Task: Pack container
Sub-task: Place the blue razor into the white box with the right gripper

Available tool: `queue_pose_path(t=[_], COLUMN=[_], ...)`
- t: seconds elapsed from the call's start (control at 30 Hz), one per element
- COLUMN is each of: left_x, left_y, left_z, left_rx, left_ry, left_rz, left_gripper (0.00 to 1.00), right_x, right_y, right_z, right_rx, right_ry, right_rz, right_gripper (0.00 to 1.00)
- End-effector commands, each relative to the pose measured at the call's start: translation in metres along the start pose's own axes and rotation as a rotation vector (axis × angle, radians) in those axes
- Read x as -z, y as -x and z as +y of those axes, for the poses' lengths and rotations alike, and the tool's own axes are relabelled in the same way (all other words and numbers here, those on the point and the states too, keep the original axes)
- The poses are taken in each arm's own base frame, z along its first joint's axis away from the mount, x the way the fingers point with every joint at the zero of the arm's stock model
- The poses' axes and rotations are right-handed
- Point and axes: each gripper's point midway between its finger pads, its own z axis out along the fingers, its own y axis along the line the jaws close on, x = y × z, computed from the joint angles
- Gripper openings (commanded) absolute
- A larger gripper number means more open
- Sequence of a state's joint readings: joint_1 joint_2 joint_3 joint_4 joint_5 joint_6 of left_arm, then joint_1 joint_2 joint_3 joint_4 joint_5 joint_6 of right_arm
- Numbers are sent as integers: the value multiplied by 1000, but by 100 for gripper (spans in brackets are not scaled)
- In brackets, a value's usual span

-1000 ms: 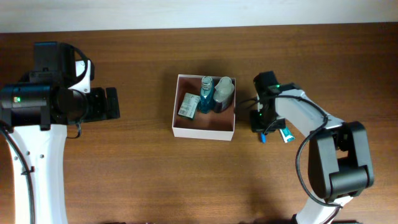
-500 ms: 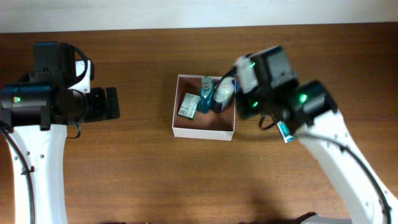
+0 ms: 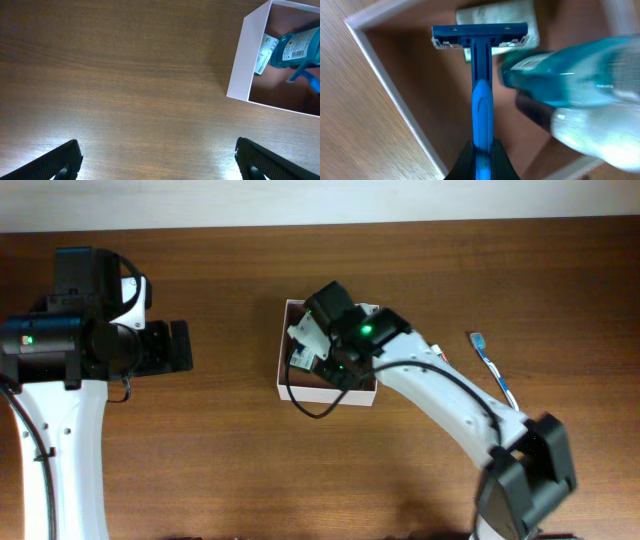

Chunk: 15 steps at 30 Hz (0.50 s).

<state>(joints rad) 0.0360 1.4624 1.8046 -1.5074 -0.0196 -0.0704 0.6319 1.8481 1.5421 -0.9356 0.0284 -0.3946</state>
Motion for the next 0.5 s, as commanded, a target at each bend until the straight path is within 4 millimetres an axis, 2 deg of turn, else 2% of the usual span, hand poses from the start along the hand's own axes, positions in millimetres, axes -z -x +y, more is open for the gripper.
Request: queue_pose_path(t=[0.0, 0.03, 0.13, 0.23, 0.3, 0.4, 0.47], left_x=[7, 7, 7, 7, 7, 7, 7], left_y=[1, 1, 1, 1, 1, 1, 1], left_z=[2, 2, 2, 2, 2, 2, 2], left_rx=[-4, -4, -4, -4, -4, -4, -4], left_ry=[7, 7, 7, 7, 7, 7, 7], left_rz=[-23, -23, -23, -23, -23, -23, -23], left_gripper=[99, 99, 99, 99, 99, 99, 99], right_x=[2, 14, 44, 80, 99, 125, 137], right_y=[-2, 0, -4, -7, -10, -28, -47], right_z=[-2, -4, -6, -5, -11, -25, -41], right_rx=[17, -63, -195, -250, -324, -506, -617], right_ry=[-19, -25, -20, 3, -15, -35, -56], right_rz=[9, -5, -19, -59, -92, -118, -115], right_gripper=[18, 36, 67, 70, 65, 59, 57])
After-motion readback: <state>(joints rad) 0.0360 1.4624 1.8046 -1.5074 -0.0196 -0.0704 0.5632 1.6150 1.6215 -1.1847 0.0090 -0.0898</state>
